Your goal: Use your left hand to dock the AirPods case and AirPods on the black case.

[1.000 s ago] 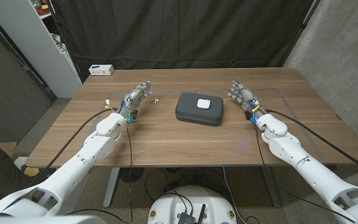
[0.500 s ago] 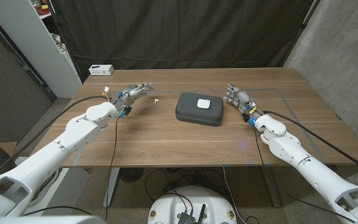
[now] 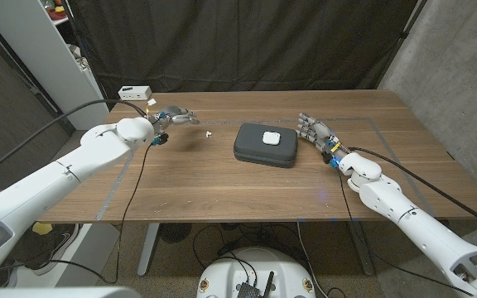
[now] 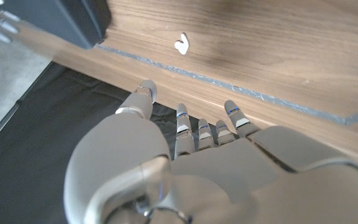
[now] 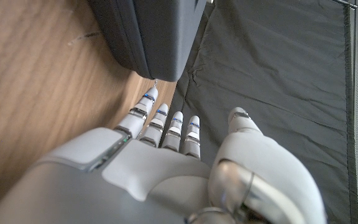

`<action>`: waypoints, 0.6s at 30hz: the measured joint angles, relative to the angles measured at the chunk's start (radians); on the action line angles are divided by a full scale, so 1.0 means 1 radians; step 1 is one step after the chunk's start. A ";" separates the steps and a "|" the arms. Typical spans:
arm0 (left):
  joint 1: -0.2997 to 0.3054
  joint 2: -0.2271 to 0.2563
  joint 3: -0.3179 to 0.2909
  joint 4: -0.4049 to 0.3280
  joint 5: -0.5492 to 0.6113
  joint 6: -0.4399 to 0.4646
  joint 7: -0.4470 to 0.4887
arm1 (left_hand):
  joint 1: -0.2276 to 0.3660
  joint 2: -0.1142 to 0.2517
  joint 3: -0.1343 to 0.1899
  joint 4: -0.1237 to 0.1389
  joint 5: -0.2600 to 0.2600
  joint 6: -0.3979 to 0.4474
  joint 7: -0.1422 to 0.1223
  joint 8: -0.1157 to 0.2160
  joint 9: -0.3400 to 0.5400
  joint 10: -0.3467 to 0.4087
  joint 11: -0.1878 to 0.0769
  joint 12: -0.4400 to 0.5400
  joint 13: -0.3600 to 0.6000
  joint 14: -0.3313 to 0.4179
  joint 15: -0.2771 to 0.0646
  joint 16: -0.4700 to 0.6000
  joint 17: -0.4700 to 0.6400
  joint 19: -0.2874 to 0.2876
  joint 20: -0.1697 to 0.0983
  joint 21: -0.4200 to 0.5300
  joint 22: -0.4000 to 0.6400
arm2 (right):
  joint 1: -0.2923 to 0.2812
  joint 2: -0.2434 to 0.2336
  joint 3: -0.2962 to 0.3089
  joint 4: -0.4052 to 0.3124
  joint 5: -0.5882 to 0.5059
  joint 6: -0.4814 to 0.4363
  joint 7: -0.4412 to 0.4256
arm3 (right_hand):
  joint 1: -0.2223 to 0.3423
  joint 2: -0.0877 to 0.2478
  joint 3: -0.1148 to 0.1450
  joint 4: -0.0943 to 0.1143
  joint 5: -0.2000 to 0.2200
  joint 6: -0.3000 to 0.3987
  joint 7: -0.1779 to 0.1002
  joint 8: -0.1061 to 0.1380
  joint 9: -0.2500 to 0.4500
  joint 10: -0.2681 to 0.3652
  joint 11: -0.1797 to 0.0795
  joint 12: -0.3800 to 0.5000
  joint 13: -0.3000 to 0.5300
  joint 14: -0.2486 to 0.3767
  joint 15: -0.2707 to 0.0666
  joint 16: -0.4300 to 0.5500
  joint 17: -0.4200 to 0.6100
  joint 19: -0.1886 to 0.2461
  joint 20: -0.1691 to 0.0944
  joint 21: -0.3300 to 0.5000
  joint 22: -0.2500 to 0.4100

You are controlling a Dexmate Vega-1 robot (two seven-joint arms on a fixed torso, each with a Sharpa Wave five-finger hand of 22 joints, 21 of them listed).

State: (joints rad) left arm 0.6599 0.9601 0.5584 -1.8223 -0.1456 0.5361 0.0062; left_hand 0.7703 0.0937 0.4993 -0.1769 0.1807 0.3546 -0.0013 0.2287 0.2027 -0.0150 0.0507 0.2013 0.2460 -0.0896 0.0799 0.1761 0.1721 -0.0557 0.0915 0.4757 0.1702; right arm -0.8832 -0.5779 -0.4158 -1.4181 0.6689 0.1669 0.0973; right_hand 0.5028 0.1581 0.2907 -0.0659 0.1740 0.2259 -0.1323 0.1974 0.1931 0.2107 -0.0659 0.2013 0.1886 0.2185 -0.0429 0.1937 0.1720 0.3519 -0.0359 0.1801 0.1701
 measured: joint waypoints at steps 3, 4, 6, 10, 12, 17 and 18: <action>-0.036 0.012 0.047 -0.037 0.082 0.074 -0.006 | 0.017 -0.004 0.000 0.000 0.000 0.025 -0.013 0.008 0.000 0.006 -0.012 0.007 -0.005 0.002 -0.009 0.000 0.000 -0.012 0.001 -0.015 0.000 | -0.006 -0.005 0.000 -0.009 0.002 -0.002 0.000 | 0.000 0.000 0.001 -0.004 0.000 0.005 -0.005 0.000 0.000 0.000 0.000 0.000 0.000 0.005 0.005 0.000 0.000 0.000 0.000 0.000 0.000; -0.055 0.016 0.071 -0.052 0.108 0.095 -0.012 | 0.021 -0.008 0.000 0.000 0.000 0.035 -0.019 0.010 0.000 0.006 -0.016 0.007 -0.005 0.000 -0.011 0.000 0.000 -0.012 0.001 -0.019 0.000 | -0.009 -0.007 0.000 -0.012 0.003 -0.004 0.000 | 0.000 0.000 0.001 -0.004 0.000 0.005 -0.005 0.000 0.000 0.004 0.004 0.000 0.000 0.005 0.005 0.000 0.000 0.000 0.000 0.000 0.000; -0.076 0.020 0.097 -0.066 0.155 0.126 -0.022 | 0.034 -0.021 -0.003 -0.003 0.000 0.068 -0.032 0.024 0.003 0.008 -0.025 0.007 -0.009 0.002 -0.027 0.000 0.000 -0.012 0.001 -0.030 0.000 | -0.011 -0.009 0.000 -0.015 0.005 -0.006 0.001 | 0.000 0.000 0.001 -0.004 0.000 0.010 -0.010 0.000 0.000 0.005 0.005 0.000 0.000 0.005 0.005 0.000 0.000 0.000 0.000 0.000 0.000; -0.120 0.021 0.150 -0.085 0.275 0.203 -0.073 | 0.057 -0.044 -0.025 0.003 0.000 0.137 -0.039 0.043 0.005 0.015 -0.032 0.014 -0.014 0.008 -0.036 0.005 0.000 -0.011 0.000 -0.044 0.000 | -0.019 -0.014 0.001 -0.025 0.008 -0.009 0.004 | 0.000 0.000 0.001 -0.004 0.000 0.010 -0.017 0.000 0.000 0.005 0.005 0.000 0.000 0.005 0.005 0.000 0.001 -0.005 0.005 0.000 0.000; -0.173 0.015 0.209 -0.095 0.342 0.239 -0.111 | 0.064 -0.051 -0.036 0.008 0.004 0.167 -0.039 0.054 0.009 0.022 -0.038 0.022 -0.019 0.015 -0.043 0.008 0.000 -0.004 -0.007 -0.048 0.000 | -0.022 -0.017 0.001 -0.031 0.013 -0.013 0.007 | 0.000 0.000 0.001 -0.004 0.000 0.013 -0.014 0.000 0.000 0.011 0.011 0.000 0.003 0.009 0.001 0.000 0.003 -0.005 0.005 0.000 0.000; -0.221 0.004 0.257 -0.096 0.470 0.290 -0.201 | 0.079 -0.066 -0.058 0.014 0.013 0.230 -0.048 0.075 0.017 0.035 -0.047 0.028 -0.023 0.032 -0.061 0.009 0.000 0.011 -0.014 -0.060 0.000 | -0.026 -0.020 0.002 -0.037 0.017 -0.017 0.011 | 0.000 0.000 0.001 -0.004 0.000 0.015 -0.012 0.000 0.000 0.011 0.011 0.000 0.005 0.015 0.005 0.000 0.003 -0.005 0.006 0.000 -0.001; -0.221 0.004 0.257 -0.096 0.482 0.291 -0.212 | 0.083 -0.070 -0.062 0.013 0.016 0.235 -0.051 0.077 0.018 0.040 -0.049 0.031 -0.023 0.032 -0.061 0.009 0.000 0.014 -0.016 -0.062 0.000 | -0.027 -0.020 0.002 -0.038 0.017 -0.017 0.011 | 0.000 0.000 0.001 -0.004 0.000 0.015 -0.012 0.000 0.000 0.014 0.007 0.000 0.005 0.015 0.005 0.000 0.003 -0.005 0.006 0.003 -0.001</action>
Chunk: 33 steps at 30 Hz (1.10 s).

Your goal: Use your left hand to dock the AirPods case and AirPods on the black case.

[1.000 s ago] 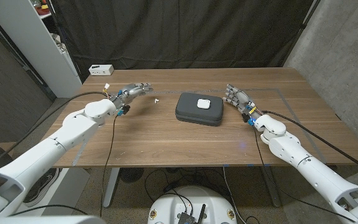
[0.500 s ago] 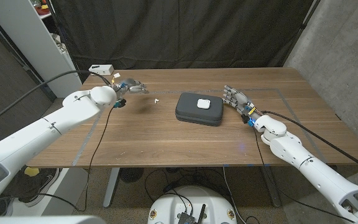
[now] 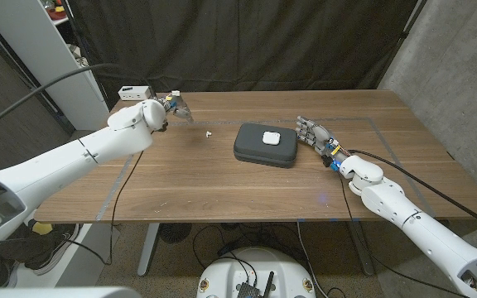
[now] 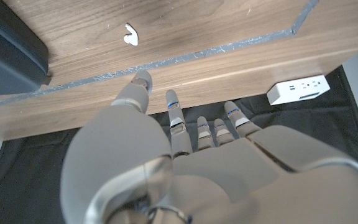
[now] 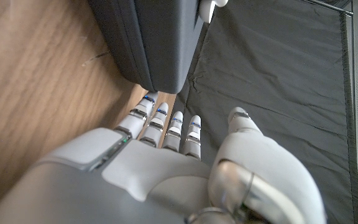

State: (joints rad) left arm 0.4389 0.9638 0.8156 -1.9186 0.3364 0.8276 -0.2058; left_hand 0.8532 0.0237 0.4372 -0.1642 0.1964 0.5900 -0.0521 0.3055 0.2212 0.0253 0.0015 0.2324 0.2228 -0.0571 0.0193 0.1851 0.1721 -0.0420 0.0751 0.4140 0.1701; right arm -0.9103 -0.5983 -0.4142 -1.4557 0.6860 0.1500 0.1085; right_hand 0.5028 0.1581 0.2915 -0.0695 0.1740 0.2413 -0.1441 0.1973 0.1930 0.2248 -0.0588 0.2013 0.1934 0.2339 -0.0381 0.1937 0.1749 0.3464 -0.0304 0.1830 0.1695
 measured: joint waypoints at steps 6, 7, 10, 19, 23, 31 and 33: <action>-0.108 -0.040 0.095 0.037 0.113 0.020 -0.115 | 0.014 -0.002 -0.012 0.004 0.004 0.039 -0.007 0.009 0.009 0.014 -0.014 0.005 -0.005 0.016 -0.016 0.000 0.000 0.011 -0.011 -0.011 0.000 | -0.002 -0.003 0.002 -0.004 0.010 -0.006 0.008 | 0.000 0.000 0.000 0.000 0.000 0.000 0.000 0.000 0.000 0.006 0.002 0.000 0.000 0.000 0.000 0.000 0.000 0.000 0.000 0.002 0.001; -0.127 -0.050 0.112 0.049 0.131 0.019 -0.140 | 0.017 0.002 -0.014 0.006 0.004 0.045 -0.009 0.009 0.012 0.019 -0.017 0.007 -0.005 0.016 -0.016 0.000 0.000 0.011 -0.011 -0.011 0.000 | -0.003 -0.004 0.002 -0.006 0.012 -0.008 0.009 | 0.000 0.000 0.000 0.000 0.000 0.000 0.000 0.000 0.000 0.008 0.004 0.000 0.000 0.004 -0.003 0.000 0.000 0.000 0.000 0.002 0.001; -0.159 -0.066 0.137 0.071 0.176 0.016 -0.201 | 0.028 0.012 -0.017 0.008 0.004 0.049 -0.007 0.017 0.018 0.025 -0.014 0.008 -0.005 0.016 -0.016 0.000 0.000 0.014 -0.007 -0.015 0.000 | -0.003 -0.005 0.003 -0.007 0.016 -0.011 0.012 | 0.000 0.000 0.004 -0.003 0.000 0.000 0.000 0.000 0.000 0.009 0.005 0.000 0.000 0.006 -0.005 0.000 0.000 0.000 0.000 0.002 0.001; -0.242 -0.131 0.193 0.178 0.254 -0.028 -0.327 | 0.051 0.028 -0.024 0.009 -0.003 0.049 -0.007 0.016 0.031 0.027 -0.012 0.008 -0.009 0.018 -0.018 0.000 0.000 0.023 0.001 -0.031 0.005 | 0.004 -0.007 0.002 -0.008 0.024 -0.025 0.025 | 0.000 0.000 0.006 -0.005 0.000 0.000 0.000 0.000 0.000 0.009 0.005 0.000 0.000 0.010 -0.001 0.000 0.000 -0.002 0.002 0.002 0.000; -0.259 -0.159 0.200 0.230 0.254 -0.028 -0.327 | 0.056 0.032 -0.032 0.009 -0.005 0.046 -0.024 0.016 0.036 0.036 -0.022 0.012 -0.009 0.031 -0.031 0.000 0.000 0.040 -0.004 -0.031 0.005 | 0.004 -0.007 0.002 -0.008 0.028 -0.032 0.028 | -0.004 0.004 0.008 -0.008 0.000 0.000 0.000 0.000 0.000 0.012 0.009 0.000 0.000 0.010 -0.001 0.000 0.000 0.000 0.004 0.001 0.000; -0.266 -0.201 0.203 0.308 0.323 -0.139 -0.381 | 0.071 0.029 -0.044 0.006 -0.005 0.027 -0.053 0.010 0.046 0.045 -0.030 0.016 -0.009 0.036 -0.036 0.000 0.000 0.062 -0.016 -0.038 0.005 | 0.006 -0.009 -0.002 -0.014 0.035 -0.044 0.030 | -0.004 0.004 0.013 -0.013 0.004 0.000 0.000 0.000 0.000 0.020 0.016 0.000 0.000 0.018 -0.002 0.000 -0.003 0.002 0.006 0.006 0.001; -0.265 -0.209 0.203 0.324 0.330 -0.155 -0.380 | 0.075 0.025 -0.046 0.004 -0.005 0.022 -0.059 0.004 0.046 0.045 -0.030 0.016 -0.009 0.040 -0.039 0.000 0.000 0.062 -0.016 -0.038 0.005 | 0.006 -0.009 -0.002 -0.015 0.037 -0.046 0.031 | -0.004 0.004 0.013 -0.013 0.004 0.000 0.000 0.000 0.000 0.020 0.016 0.000 0.000 0.018 -0.002 0.000 -0.003 0.002 0.006 0.006 0.001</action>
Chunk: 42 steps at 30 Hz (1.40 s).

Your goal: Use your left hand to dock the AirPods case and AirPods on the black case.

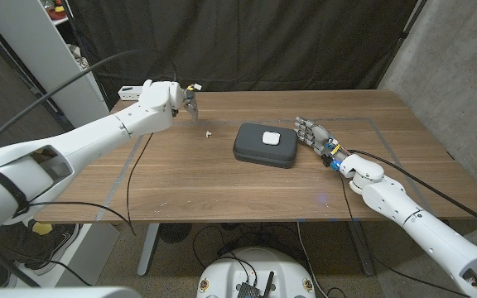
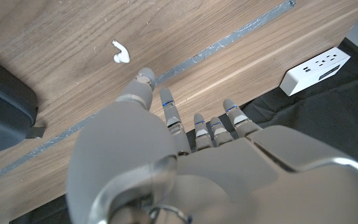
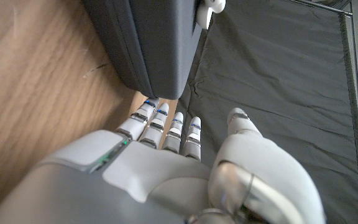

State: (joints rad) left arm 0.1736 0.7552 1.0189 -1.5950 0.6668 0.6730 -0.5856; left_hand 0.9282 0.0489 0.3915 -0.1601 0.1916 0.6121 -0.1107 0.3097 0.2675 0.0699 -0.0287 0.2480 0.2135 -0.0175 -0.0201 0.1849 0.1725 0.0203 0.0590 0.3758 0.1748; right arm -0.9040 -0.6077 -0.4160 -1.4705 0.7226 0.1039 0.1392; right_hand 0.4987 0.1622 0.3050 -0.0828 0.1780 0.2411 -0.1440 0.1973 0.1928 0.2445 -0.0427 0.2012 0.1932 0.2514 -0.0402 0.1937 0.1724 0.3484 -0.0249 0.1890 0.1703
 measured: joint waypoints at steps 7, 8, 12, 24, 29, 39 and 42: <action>0.028 -0.017 -0.013 0.039 0.003 -0.052 0.032 | 0.011 0.003 -0.008 0.003 0.000 0.012 -0.012 0.000 0.009 0.031 -0.005 0.008 0.000 0.021 -0.014 0.004 0.000 0.020 -0.005 0.000 0.000 | -0.011 -0.003 0.001 -0.010 0.006 -0.002 0.000 | 0.000 0.000 0.004 -0.004 0.000 0.000 0.000 0.000 0.000 0.000 0.000 0.000 0.000 0.000 0.000 0.000 0.002 0.000 0.000 0.000 0.000; 0.034 -0.019 -0.017 0.043 0.003 -0.056 0.037 | 0.013 0.005 -0.008 0.003 0.000 0.016 -0.014 0.001 0.009 0.033 -0.008 0.008 0.000 0.021 -0.014 0.004 0.000 0.020 -0.005 0.000 0.000 | -0.013 -0.004 0.001 -0.012 0.006 -0.002 0.000 | 0.000 0.000 0.004 -0.004 0.000 0.000 0.000 0.000 0.000 0.000 0.000 0.000 0.000 0.000 0.000 0.000 0.002 0.000 0.000 0.000 0.000; 0.050 -0.024 -0.024 0.053 0.004 -0.077 0.056 | 0.022 0.004 -0.017 0.003 0.000 0.027 -0.005 0.005 0.014 0.040 -0.014 0.011 0.000 0.032 -0.014 0.004 0.000 0.025 -0.011 -0.005 0.004 | -0.024 -0.009 0.004 -0.020 0.007 -0.002 -0.001 | 0.000 0.000 0.004 -0.004 0.000 0.002 0.002 0.000 0.000 0.004 0.004 0.000 0.000 0.000 0.000 0.000 0.002 0.000 0.000 0.000 0.000; 0.097 -0.052 -0.036 0.094 0.029 -0.105 0.143 | 0.051 0.017 -0.025 0.003 -0.007 0.083 0.011 0.031 0.039 0.114 -0.026 0.034 0.002 0.087 -0.019 0.011 0.000 0.068 -0.018 -0.008 0.005 | -0.045 -0.015 0.012 -0.028 0.014 0.007 -0.007 | 0.000 0.000 0.004 -0.004 0.000 0.004 0.004 0.000 0.000 0.004 0.004 0.000 0.000 0.003 -0.003 0.000 0.002 0.000 0.000 0.000 0.000; 0.104 -0.063 -0.038 0.110 0.034 -0.114 0.186 | 0.062 0.017 -0.032 0.001 -0.010 0.088 0.006 0.031 0.046 0.120 -0.031 0.034 0.003 0.097 -0.018 0.011 0.000 0.079 -0.018 -0.008 0.005 | -0.046 -0.016 0.015 -0.025 0.016 0.009 -0.006 | 0.000 0.000 0.005 -0.004 0.000 0.004 0.004 0.000 0.000 0.004 0.004 0.000 0.000 0.003 -0.002 0.000 0.002 0.000 0.000 0.000 0.001; 0.117 -0.099 -0.040 0.173 0.026 -0.150 0.252 | 0.066 0.013 -0.043 0.004 -0.011 0.092 0.001 0.035 0.056 0.134 -0.034 0.041 0.003 0.107 -0.017 0.011 0.000 0.090 -0.018 -0.008 0.005 | -0.047 -0.016 0.017 -0.012 0.024 0.011 0.000 | 0.000 0.000 0.008 -0.008 0.000 0.004 0.004 0.000 0.000 0.007 0.007 0.000 0.000 0.008 0.003 0.000 0.002 0.000 0.000 0.001 0.002; 0.117 -0.107 -0.040 0.189 0.019 -0.162 0.263 | 0.066 0.013 -0.043 0.004 -0.011 0.102 0.001 0.042 0.056 0.139 -0.039 0.041 0.008 0.111 -0.021 0.011 0.000 0.093 -0.022 -0.008 0.005 | -0.047 -0.016 0.019 -0.009 0.025 0.012 0.001 | 0.000 0.000 0.008 -0.008 0.000 0.004 0.004 0.000 0.000 0.007 0.007 0.000 0.000 0.008 0.003 0.000 0.002 0.000 0.000 0.001 0.002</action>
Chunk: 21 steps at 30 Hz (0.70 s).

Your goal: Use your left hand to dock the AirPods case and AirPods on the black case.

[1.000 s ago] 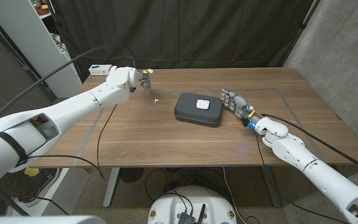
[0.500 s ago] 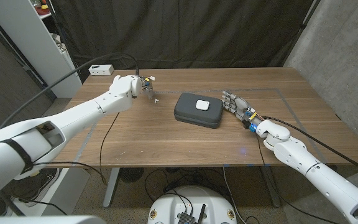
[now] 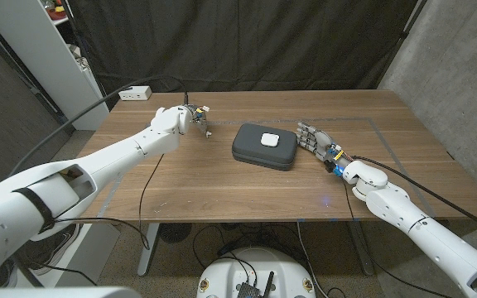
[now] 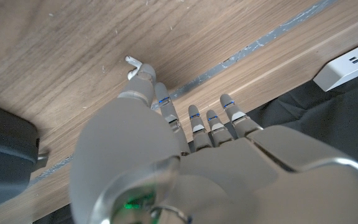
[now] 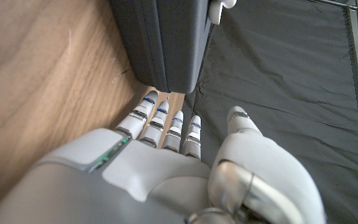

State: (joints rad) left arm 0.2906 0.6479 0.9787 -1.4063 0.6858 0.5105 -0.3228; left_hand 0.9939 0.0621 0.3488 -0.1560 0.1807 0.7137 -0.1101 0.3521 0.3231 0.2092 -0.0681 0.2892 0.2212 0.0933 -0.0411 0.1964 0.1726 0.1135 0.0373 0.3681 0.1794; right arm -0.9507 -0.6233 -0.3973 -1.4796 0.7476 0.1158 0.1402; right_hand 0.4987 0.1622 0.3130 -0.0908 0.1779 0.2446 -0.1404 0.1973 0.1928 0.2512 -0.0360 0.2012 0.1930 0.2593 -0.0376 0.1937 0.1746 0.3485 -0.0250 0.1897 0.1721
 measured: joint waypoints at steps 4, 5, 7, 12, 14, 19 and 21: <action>0.000 0.000 0.000 0.000 -0.010 -0.012 0.013 | 0.000 0.000 0.000 0.000 0.000 0.002 0.002 0.000 0.004 0.000 0.000 0.000 0.000 0.005 0.005 0.000 0.000 0.000 0.000 0.000 0.005 | 0.000 0.000 0.002 0.001 0.000 0.000 0.000 | 0.000 0.000 0.000 0.000 0.000 0.004 0.004 0.000 0.000 0.000 0.000 0.000 0.000 0.000 0.000 0.000 0.003 0.000 0.000 0.000 0.000; -0.004 -0.020 0.007 0.043 -0.011 -0.014 0.014 | 0.004 0.004 -0.004 -0.001 0.000 0.006 0.004 0.000 0.004 0.000 0.000 0.000 0.000 0.005 0.005 0.000 0.000 0.000 0.000 0.000 0.005 | 0.000 0.000 0.003 0.001 0.002 0.002 0.002 | 0.000 0.000 0.000 0.000 0.000 0.005 0.005 0.000 0.000 0.000 0.000 0.000 0.000 0.000 0.000 0.000 0.005 0.000 0.000 0.000 0.000; -0.004 -0.020 0.007 0.043 -0.016 -0.020 0.021 | 0.005 0.005 -0.008 0.000 0.000 0.017 0.001 0.008 0.009 0.004 0.004 0.000 0.000 0.007 0.004 0.000 0.000 0.003 -0.003 0.000 0.005 | -0.002 0.000 0.005 0.001 0.002 0.002 0.002 | 0.000 0.000 0.000 0.000 0.000 0.005 0.005 0.000 0.000 0.000 0.000 0.000 0.000 0.000 0.000 0.000 0.005 0.000 0.000 0.000 0.000; -0.006 -0.030 0.013 0.065 -0.024 -0.029 0.037 | 0.013 0.005 -0.008 0.000 0.000 0.035 0.003 0.016 0.015 0.011 -0.003 0.008 0.000 0.021 0.002 0.000 0.000 0.009 0.002 0.000 0.005 | -0.005 0.000 0.006 0.001 0.005 0.007 0.002 | -0.007 -0.007 0.000 0.000 0.000 0.005 0.005 0.000 0.000 0.000 0.000 0.000 0.000 0.000 0.000 0.000 0.005 0.000 0.000 0.000 0.000; -0.006 -0.030 0.013 0.065 -0.026 -0.035 0.043 | 0.013 0.005 -0.008 0.000 0.000 0.035 0.003 0.016 0.018 0.015 -0.006 0.008 0.000 0.027 0.005 0.000 0.000 0.011 0.004 0.000 0.005 | -0.006 0.000 0.006 0.001 0.005 0.007 0.002 | -0.011 -0.003 0.003 0.003 0.000 0.005 0.005 0.000 0.000 0.000 0.000 0.000 0.000 0.000 0.000 0.000 0.005 0.000 0.000 0.000 0.000; -0.006 -0.034 0.018 0.075 -0.030 -0.037 0.054 | 0.017 0.009 -0.014 0.000 0.000 0.050 -0.001 0.023 0.025 0.022 -0.004 0.008 0.005 0.034 0.006 0.000 0.000 0.016 -0.001 0.000 0.005 | -0.011 0.000 0.009 0.002 0.005 0.007 0.002 | -0.016 -0.005 0.003 0.003 0.000 0.005 0.005 0.000 0.000 0.000 0.000 0.000 0.000 0.005 -0.005 0.000 0.005 0.000 0.000 0.000 0.000; -0.006 -0.034 0.018 0.075 -0.031 -0.038 0.057 | 0.017 0.009 -0.015 -0.001 0.000 0.058 0.002 0.031 0.029 0.027 -0.009 0.008 0.005 0.037 0.002 0.000 0.000 0.016 -0.001 0.000 0.005 | -0.014 0.000 0.010 0.002 0.006 0.018 0.003 | -0.016 -0.005 0.003 0.003 0.000 0.005 0.005 0.000 0.000 0.000 0.000 0.000 0.000 0.005 -0.005 0.000 0.005 0.000 0.000 0.000 0.000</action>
State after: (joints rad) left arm 0.2845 0.6140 0.9967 -1.3316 0.6552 0.4723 -0.2659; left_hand 1.0113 0.0714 0.3335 -0.1573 0.1807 0.7713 -0.1083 0.3835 0.3522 0.2361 -0.0767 0.2969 0.2260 0.1306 -0.0391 0.1964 0.1727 0.1293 0.0359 0.3681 0.1841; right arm -0.9651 -0.6233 -0.3873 -1.4778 0.7534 0.1342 0.1432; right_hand 0.4827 0.1568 0.3160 -0.0877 0.1779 0.2500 -0.1350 0.1973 0.1927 0.2511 -0.0361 0.2012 0.1930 0.2646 -0.0430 0.1937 0.1795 0.3485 -0.0251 0.1895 0.1720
